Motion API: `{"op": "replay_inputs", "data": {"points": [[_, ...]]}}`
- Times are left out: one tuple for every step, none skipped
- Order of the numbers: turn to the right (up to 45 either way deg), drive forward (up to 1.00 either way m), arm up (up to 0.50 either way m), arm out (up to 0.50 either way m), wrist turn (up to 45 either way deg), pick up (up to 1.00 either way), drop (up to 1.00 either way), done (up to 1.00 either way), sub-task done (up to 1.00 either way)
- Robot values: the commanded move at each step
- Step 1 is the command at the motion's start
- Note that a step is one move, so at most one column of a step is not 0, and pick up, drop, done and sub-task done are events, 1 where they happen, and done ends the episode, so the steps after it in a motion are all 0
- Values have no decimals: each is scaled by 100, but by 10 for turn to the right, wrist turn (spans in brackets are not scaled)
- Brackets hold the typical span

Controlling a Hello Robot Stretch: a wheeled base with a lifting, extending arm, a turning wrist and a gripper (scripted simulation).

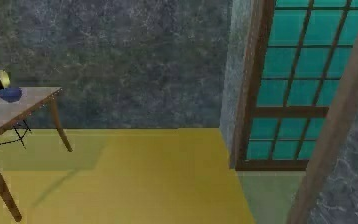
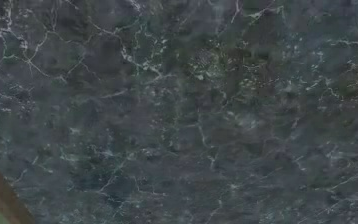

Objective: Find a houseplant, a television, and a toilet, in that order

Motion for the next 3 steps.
{"op": "replay_inputs", "data": {"points": [[0, 100, 0, 0, 0, 0, 0, 0, 0], [0, 10, 0, 0, 0, 0, 0, 0, 0], [450, 0, 0, 0, 0, 0, 0, 0, 0]]}}
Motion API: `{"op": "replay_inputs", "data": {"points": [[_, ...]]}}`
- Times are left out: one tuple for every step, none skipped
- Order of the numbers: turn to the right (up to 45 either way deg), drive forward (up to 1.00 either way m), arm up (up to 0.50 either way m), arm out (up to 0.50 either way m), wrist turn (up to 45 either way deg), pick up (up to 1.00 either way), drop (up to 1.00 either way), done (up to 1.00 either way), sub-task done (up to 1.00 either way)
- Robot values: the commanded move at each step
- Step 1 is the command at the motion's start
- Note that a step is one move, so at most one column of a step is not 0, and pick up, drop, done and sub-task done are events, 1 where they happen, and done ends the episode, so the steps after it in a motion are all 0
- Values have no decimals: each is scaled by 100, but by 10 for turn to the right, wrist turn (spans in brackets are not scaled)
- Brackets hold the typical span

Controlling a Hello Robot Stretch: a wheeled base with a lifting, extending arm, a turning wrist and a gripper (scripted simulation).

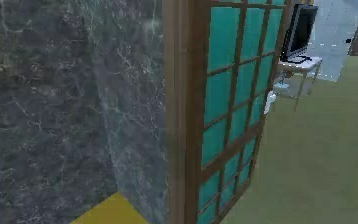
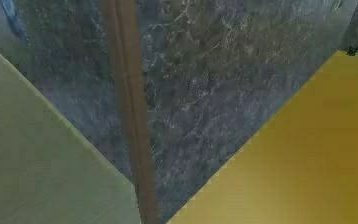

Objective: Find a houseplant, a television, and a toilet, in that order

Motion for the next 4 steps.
{"op": "replay_inputs", "data": {"points": [[420, 0, 0, 0, 0, 0, 0, 0, 0], [0, 40, 0, 0, 0, 0, 0, 0, 0], [0, 90, 0, 0, 0, 0, 0, 0, 0], [-90, 0, 0, 0, 0, 0, 0, 0, 0]]}}
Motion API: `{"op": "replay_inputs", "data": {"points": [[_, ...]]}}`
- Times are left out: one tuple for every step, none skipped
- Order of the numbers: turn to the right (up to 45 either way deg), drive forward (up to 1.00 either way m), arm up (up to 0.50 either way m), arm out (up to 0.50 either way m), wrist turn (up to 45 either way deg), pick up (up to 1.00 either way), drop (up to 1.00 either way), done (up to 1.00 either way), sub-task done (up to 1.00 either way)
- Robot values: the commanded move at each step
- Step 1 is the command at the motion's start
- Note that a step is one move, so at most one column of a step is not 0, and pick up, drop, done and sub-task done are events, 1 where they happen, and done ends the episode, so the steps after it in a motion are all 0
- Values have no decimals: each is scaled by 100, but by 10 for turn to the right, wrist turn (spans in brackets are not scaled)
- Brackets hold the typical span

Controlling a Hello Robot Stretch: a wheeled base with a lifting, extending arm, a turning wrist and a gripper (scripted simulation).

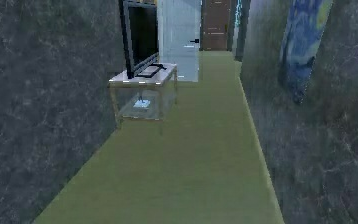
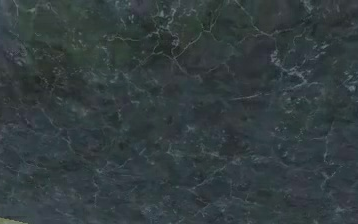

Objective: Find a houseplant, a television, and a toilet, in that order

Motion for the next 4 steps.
{"op": "replay_inputs", "data": {"points": [[0, 100, 0, 0, 0, 0, 0, 0, 0], [0, 55, 0, 0, 0, 0, 0, 0, 0], [-210, 0, 0, 0, 0, 0, 0, 0, 0], [0, 0, 0, 0, 0, 0, 0, 0, 100]]}}
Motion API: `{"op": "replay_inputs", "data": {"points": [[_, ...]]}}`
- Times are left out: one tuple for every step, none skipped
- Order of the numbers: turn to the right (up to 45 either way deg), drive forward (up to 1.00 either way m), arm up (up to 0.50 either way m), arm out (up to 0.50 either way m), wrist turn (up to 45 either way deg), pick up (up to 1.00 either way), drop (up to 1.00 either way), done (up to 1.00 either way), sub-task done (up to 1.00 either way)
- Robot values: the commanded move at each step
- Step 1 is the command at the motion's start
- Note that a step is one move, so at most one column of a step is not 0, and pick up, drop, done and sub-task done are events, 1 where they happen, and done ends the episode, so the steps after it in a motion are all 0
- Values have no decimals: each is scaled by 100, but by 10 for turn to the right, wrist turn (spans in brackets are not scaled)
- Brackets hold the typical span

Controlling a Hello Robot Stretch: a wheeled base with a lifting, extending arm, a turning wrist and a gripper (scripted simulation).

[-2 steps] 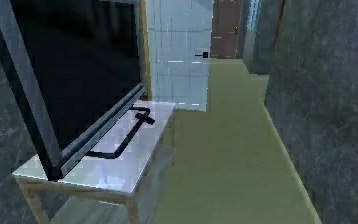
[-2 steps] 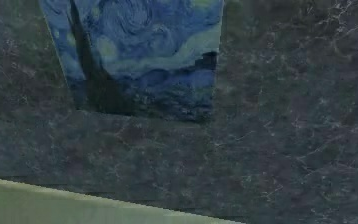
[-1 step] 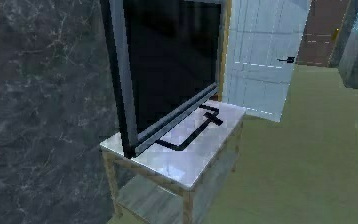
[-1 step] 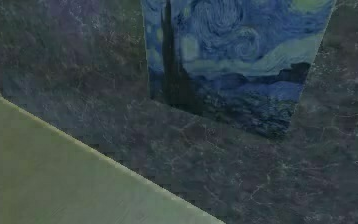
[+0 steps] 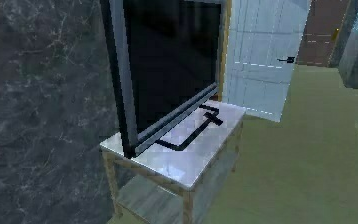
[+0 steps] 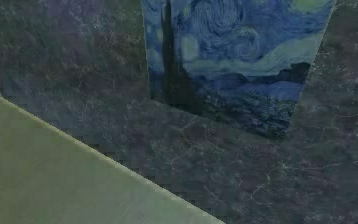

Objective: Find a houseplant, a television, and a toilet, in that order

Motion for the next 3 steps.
{"op": "replay_inputs", "data": {"points": [[450, 0, 0, 0, 0, 0, 0, 0, 0], [120, 0, 0, 0, 0, 0, 0, 0, 0], [0, 30, 0, 0, 0, 0, 0, 0, 0]]}}
